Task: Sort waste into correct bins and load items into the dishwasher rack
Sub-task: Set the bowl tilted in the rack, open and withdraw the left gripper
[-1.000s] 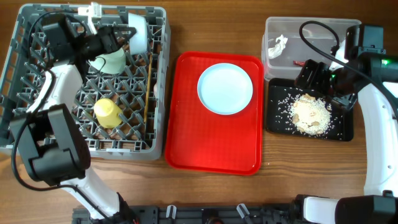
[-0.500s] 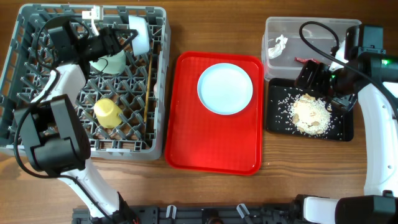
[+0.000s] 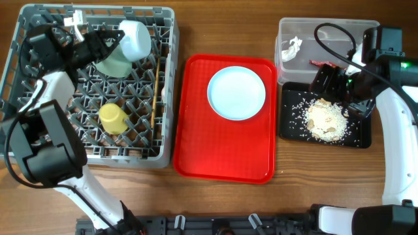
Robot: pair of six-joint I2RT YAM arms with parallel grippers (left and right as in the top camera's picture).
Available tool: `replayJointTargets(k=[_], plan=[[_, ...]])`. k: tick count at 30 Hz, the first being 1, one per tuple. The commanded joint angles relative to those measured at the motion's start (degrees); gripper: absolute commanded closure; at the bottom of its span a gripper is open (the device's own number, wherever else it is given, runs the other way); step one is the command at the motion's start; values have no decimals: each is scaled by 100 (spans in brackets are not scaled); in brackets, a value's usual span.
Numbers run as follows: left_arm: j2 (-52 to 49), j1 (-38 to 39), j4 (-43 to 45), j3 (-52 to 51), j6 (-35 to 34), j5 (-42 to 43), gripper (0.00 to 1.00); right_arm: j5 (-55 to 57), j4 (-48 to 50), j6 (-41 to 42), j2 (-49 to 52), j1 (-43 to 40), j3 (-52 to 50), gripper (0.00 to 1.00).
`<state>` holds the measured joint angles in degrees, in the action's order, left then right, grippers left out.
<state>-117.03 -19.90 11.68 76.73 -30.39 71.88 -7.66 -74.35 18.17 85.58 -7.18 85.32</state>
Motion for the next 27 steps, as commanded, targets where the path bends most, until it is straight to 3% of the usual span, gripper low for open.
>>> replayJointTargets(k=[1, 2, 3, 17, 22, 27], plan=[[-90, -138, 13, 44, -11, 11, 23, 15, 0, 136, -63, -20, 17, 0], [-85, -177, 13, 44, -13, 11, 8, 15, -2, 136, -63, -20, 17, 0], [-83, -208, 15, 44, -15, 11, 0, 15, 0, 136, -63, -20, 17, 0], [1099, -317, 518, 44, -463, -35, 0, 15, 13, 131, -63, -20, 17, 0], [1757, 9, -802, 44, -240, -719, 0, 15, 9, 133, -63, -20, 17, 0], [2199, 717, -2656, 44, 758, -2339, 0, 15, 7, 127, -63, -20, 17, 0]])
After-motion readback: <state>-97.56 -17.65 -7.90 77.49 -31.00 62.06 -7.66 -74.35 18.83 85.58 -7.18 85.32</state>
